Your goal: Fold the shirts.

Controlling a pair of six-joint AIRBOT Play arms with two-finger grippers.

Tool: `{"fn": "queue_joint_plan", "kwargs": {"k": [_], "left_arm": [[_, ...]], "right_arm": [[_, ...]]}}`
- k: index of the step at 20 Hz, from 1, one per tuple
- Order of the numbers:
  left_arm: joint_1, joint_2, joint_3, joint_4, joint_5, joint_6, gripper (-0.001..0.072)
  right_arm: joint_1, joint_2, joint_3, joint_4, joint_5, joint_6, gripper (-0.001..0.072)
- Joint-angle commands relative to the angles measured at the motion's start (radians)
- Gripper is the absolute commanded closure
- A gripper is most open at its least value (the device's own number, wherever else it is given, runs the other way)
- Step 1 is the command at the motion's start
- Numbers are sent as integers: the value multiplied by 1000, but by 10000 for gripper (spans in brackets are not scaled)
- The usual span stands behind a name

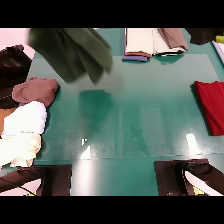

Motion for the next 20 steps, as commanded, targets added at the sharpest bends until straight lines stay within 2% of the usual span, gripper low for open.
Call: {"fn": "queue_joint_plan", "kwargs": {"k": [1,3,4,5,6,9,13,16,20], "left_arm": [[-229,4,-86,-35,-61,42,686],[-333,-21,-179,-40,-29,40,684],[-368,-33,-225,-48,-10,40,590],[-392,-47,-269,-64,18,35,295],[-396,-53,-303,-74,39,8,210],[-320,-50,-321,-19,24,-66,210],[-58,-51,-330,-41,-54,-176,210],[88,-51,-428,-132,-60,-178,211],[143,-51,-638,-215,-45,-167,211]], "right_arm": [[0,0,32,-14,9,1,690],[0,0,32,-14,20,1,690],[0,0,32,-14,29,1,690],[0,0,32,-16,38,1,691],[0,0,32,-16,46,1,690],[0,0,32,-18,115,0,690],[-15,10,-39,-82,307,17,690],[-132,49,-243,-81,380,39,689],[-400,82,-542,32,380,32,689]]}}
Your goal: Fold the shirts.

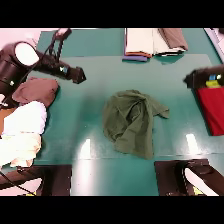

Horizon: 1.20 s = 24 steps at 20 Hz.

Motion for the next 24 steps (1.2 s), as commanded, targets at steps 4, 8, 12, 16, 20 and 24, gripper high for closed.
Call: {"fn": "queue_joint_plan", "kwargs": {"k": [4,8,12,16,20,24], "left_arm": [[52,0,-328,-206,77,58,211],[52,-2,-407,-260,124,79,211],[52,-2,-407,-264,121,95,211],[52,-2,-407,-264,121,97,211],[52,-2,-407,-264,120,96,211],[52,-2,-407,-264,119,97,211]], "right_arm": [[-329,-22,-356,332,43,-112,244],[-277,-73,-494,460,60,-149,202],[-54,-55,-599,455,-37,-137,202],[123,-41,-616,446,-123,-78,175],[189,-41,-616,441,-154,-31,175],[228,-41,-615,369,-153,44,195]]}}
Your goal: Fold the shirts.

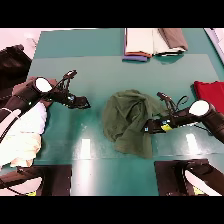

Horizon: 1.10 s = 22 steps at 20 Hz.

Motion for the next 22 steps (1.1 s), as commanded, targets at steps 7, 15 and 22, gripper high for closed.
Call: {"fn": "queue_joint_plan", "kwargs": {"k": [7,15,22], "left_arm": [[-42,-3,0,-41,76,27,211],[-234,-219,31,-254,256,82,211],[-169,-211,201,-201,166,80,687]], "right_arm": [[8,120,-2,-195,-55,121,692],[-135,255,-2,-193,16,121,692],[-135,254,112,-266,20,116,692]]}}
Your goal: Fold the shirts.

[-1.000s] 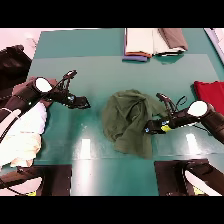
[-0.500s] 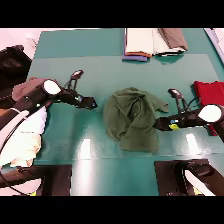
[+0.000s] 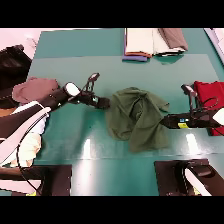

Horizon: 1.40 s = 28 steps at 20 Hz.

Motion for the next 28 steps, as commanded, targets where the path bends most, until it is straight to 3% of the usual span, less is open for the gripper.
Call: {"fn": "queue_joint_plan", "kwargs": {"k": [1,5,9,15,21,25,28], "left_arm": [[69,41,122,50,-90,3,687],[208,289,305,173,-105,3,687],[256,522,480,269,-154,4,686],[257,675,551,271,-250,3,686],[256,581,341,288,-377,2,686],[256,467,94,309,-330,12,686],[256,352,35,311,-234,61,686]], "right_arm": [[-3,-16,131,-87,13,-4,692],[-3,-66,473,-237,105,-25,692],[-3,-108,789,-270,204,-46,692],[-3,-168,1011,-269,294,-48,692],[11,-226,801,-261,306,-49,692],[26,-311,573,-261,199,-64,690],[26,-428,520,-260,81,-63,690]]}}
